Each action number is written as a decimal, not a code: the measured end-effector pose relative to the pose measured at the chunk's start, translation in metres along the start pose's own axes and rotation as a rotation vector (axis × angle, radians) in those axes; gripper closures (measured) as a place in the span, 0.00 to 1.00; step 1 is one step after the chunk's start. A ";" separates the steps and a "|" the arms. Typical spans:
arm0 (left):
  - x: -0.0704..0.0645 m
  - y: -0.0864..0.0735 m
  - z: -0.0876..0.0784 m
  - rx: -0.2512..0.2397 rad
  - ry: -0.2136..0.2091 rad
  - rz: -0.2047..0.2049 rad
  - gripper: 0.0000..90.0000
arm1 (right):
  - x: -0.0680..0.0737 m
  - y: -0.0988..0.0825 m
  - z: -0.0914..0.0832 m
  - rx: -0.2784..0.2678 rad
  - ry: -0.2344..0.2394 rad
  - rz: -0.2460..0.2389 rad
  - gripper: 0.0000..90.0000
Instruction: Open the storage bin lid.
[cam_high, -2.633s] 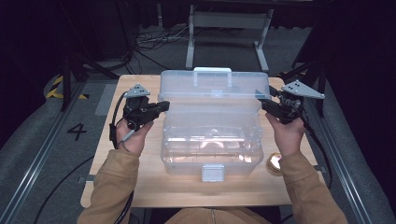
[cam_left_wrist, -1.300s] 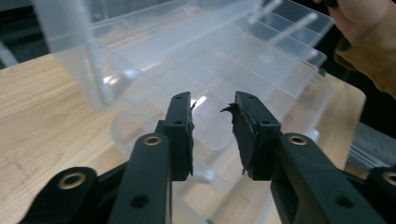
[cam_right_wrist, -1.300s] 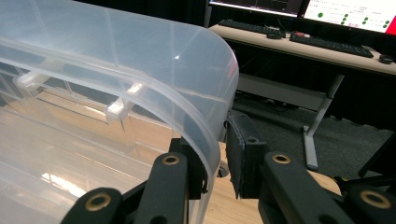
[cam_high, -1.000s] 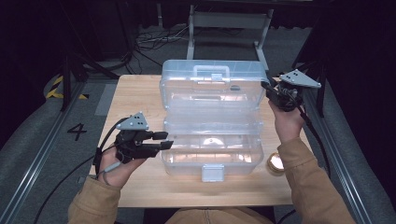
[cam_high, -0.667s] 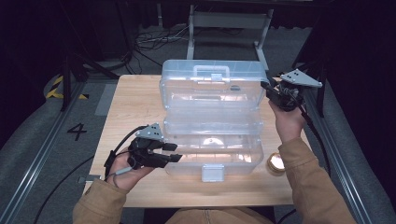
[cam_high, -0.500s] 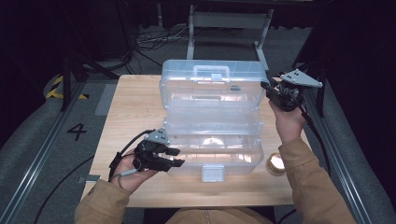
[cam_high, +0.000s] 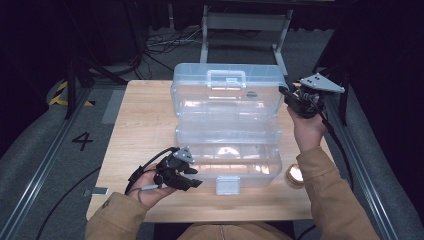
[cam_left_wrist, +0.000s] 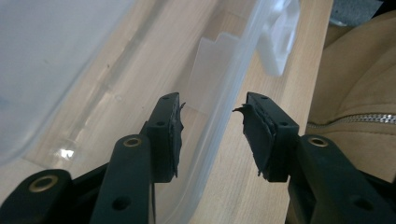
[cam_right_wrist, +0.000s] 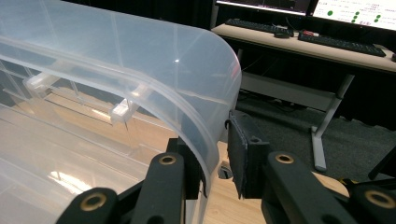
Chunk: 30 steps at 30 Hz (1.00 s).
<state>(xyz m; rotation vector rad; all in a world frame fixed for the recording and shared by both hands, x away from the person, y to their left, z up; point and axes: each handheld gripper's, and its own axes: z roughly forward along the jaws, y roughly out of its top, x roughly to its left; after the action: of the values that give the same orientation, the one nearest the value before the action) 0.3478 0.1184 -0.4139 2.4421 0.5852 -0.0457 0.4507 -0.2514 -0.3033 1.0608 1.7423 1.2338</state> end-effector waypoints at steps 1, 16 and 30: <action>0.000 0.000 0.001 0.001 0.005 -0.001 0.66 | 0.000 0.000 0.000 0.000 -0.002 -0.001 0.84; 0.004 -0.006 0.000 -0.033 -0.006 -0.012 0.81 | -0.001 0.000 0.006 -0.005 -0.018 -0.001 0.86; -0.002 -0.011 0.002 -0.092 0.059 0.045 0.79 | -0.001 0.008 0.022 0.009 -0.077 -0.020 0.91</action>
<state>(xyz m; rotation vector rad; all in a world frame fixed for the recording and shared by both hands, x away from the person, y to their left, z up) 0.3415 0.1244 -0.4214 2.3730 0.5451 0.0702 0.4725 -0.2433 -0.3014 1.0792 1.6977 1.1593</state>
